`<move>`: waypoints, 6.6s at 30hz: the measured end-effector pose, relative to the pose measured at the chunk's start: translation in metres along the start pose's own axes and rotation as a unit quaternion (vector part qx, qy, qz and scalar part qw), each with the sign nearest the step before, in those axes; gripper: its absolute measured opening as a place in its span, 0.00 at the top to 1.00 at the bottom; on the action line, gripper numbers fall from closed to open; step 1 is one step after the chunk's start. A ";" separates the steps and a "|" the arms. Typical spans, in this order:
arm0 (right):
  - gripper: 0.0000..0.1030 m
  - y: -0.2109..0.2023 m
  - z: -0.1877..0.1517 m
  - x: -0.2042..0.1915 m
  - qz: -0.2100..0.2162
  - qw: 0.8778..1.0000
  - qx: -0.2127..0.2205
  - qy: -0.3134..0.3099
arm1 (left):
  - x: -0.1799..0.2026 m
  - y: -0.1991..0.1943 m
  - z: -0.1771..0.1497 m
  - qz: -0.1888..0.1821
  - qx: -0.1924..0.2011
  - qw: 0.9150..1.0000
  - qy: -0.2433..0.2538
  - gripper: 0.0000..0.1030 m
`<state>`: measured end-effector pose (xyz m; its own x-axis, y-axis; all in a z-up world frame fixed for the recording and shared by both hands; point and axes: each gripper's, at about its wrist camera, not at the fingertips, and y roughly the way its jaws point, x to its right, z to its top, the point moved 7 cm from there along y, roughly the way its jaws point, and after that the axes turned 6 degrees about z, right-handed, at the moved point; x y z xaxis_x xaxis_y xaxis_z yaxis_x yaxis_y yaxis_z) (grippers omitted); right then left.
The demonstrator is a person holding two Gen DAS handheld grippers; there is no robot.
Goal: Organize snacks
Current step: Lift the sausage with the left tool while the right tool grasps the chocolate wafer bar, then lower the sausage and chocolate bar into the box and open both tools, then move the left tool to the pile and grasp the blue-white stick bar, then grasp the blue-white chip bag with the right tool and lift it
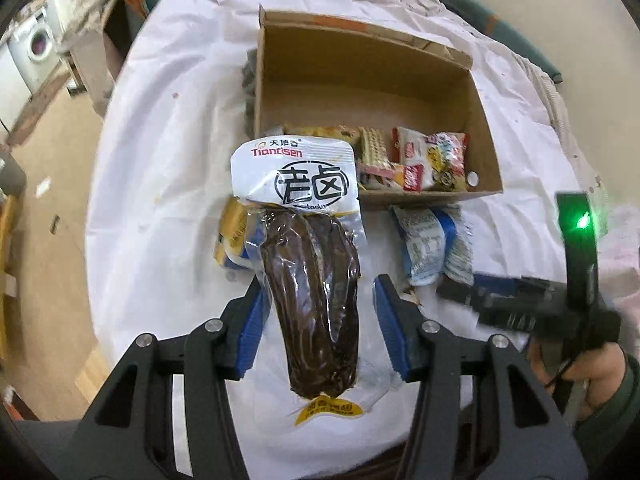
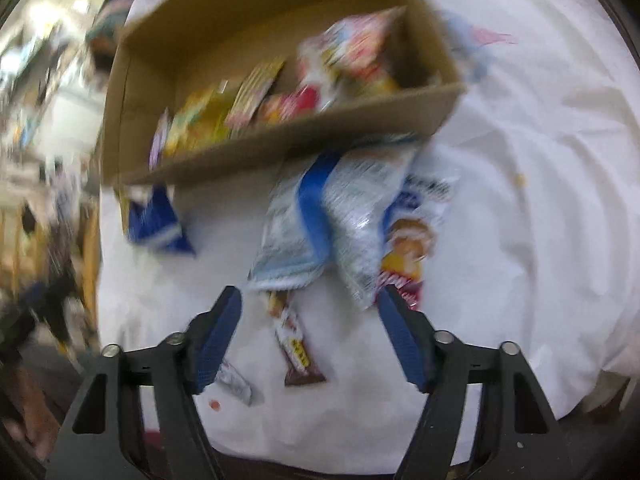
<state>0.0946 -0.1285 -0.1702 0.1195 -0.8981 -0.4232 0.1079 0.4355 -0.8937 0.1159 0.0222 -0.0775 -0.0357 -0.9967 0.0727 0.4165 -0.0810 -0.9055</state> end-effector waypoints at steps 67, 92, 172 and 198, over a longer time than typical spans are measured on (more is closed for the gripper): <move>0.78 -0.047 0.133 0.016 0.065 0.990 0.125 0.019 | 0.069 0.091 0.139 0.013 0.006 0.984 0.178 0.36; 0.35 -0.077 0.121 0.018 0.071 0.984 0.162 0.030 | 0.038 0.058 0.115 0.024 -0.001 0.995 0.100 0.22; 0.32 0.030 0.054 0.035 0.110 0.978 -0.016 0.179 | -0.001 0.042 -0.008 0.015 -0.047 0.998 -0.030 0.85; 0.57 -0.033 0.014 -0.056 0.183 0.982 0.045 0.019 | -0.024 0.039 -0.005 0.047 -0.020 0.997 -0.053 0.85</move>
<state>0.0983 -0.0919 -0.1147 0.1306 -0.6821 -0.7195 0.1516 0.7310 -0.6654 0.1286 0.0433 -0.1168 0.0988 -0.9947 0.0276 0.3773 0.0118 -0.9260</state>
